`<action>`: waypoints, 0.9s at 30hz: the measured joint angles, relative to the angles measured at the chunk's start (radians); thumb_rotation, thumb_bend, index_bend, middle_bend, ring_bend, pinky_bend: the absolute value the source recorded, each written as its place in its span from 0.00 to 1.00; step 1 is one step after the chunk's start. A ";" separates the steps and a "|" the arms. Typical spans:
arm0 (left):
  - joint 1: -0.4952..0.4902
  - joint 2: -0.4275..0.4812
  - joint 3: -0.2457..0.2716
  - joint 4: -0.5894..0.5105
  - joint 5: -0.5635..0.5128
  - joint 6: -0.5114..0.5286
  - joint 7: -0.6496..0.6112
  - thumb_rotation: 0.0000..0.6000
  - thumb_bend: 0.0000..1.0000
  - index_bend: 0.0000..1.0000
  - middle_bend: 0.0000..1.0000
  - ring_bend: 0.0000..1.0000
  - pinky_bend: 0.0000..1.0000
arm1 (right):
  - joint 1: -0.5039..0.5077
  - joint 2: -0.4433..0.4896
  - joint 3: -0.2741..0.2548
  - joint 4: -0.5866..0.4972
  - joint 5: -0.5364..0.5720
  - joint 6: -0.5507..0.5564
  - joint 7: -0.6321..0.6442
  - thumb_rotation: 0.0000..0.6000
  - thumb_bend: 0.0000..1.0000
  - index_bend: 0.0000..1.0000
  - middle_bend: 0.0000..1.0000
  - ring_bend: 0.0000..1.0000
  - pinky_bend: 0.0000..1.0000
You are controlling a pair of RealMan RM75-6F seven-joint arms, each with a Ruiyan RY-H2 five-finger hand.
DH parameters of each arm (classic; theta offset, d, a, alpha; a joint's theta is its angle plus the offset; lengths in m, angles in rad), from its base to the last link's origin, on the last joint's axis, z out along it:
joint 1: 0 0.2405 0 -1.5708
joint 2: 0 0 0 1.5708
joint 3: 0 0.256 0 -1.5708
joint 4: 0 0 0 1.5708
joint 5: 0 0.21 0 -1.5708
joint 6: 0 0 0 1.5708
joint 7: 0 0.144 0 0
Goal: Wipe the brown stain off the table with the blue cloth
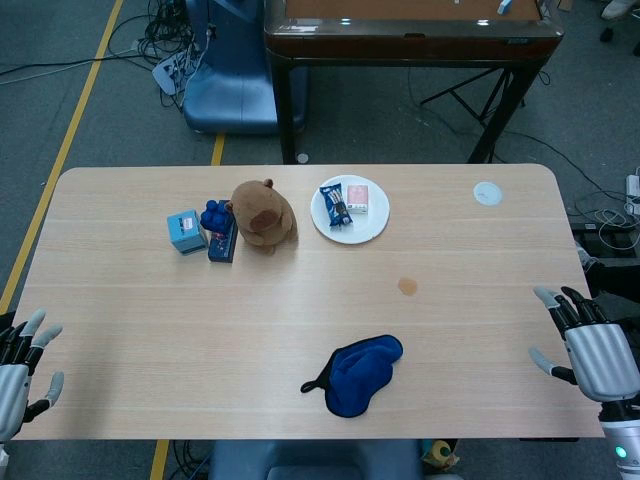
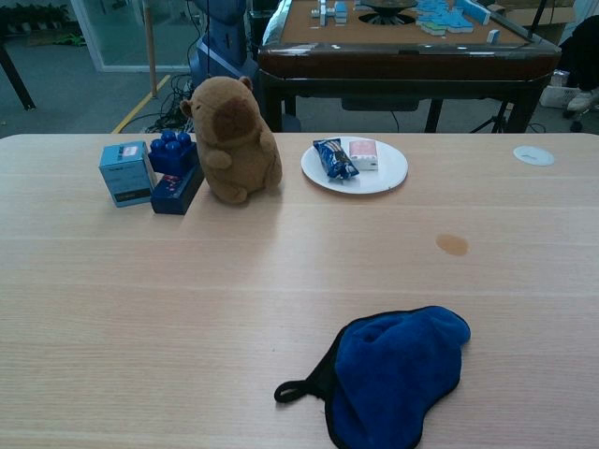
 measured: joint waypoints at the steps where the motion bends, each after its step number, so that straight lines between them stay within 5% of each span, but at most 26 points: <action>1: 0.000 -0.001 0.000 0.001 -0.001 -0.001 0.000 1.00 0.41 0.17 0.02 0.05 0.03 | 0.001 0.000 0.000 0.000 0.002 -0.003 -0.001 1.00 0.28 0.14 0.23 0.14 0.24; 15: -0.004 -0.005 0.000 0.006 0.001 -0.004 -0.005 1.00 0.41 0.17 0.02 0.06 0.03 | 0.056 -0.012 -0.014 -0.020 -0.041 -0.087 -0.028 1.00 0.28 0.14 0.24 0.14 0.24; 27: 0.003 -0.003 0.003 0.003 0.004 0.007 -0.008 1.00 0.41 0.17 0.02 0.06 0.03 | 0.206 -0.106 -0.045 -0.057 -0.114 -0.333 -0.106 1.00 0.26 0.14 0.24 0.14 0.24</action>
